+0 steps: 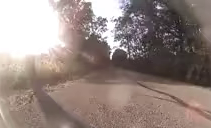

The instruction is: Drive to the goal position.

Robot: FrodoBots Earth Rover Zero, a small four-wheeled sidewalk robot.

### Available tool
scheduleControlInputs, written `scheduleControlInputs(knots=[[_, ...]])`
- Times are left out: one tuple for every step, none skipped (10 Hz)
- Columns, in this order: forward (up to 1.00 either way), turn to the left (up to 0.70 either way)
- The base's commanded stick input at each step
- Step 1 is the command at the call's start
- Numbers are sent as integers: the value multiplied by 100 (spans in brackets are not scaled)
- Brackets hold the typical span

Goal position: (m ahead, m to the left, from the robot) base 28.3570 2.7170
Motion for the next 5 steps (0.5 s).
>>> scheduleControlInputs(knots=[[70, 2], [70, 2], [70, 2], [70, 2], [70, 2]])
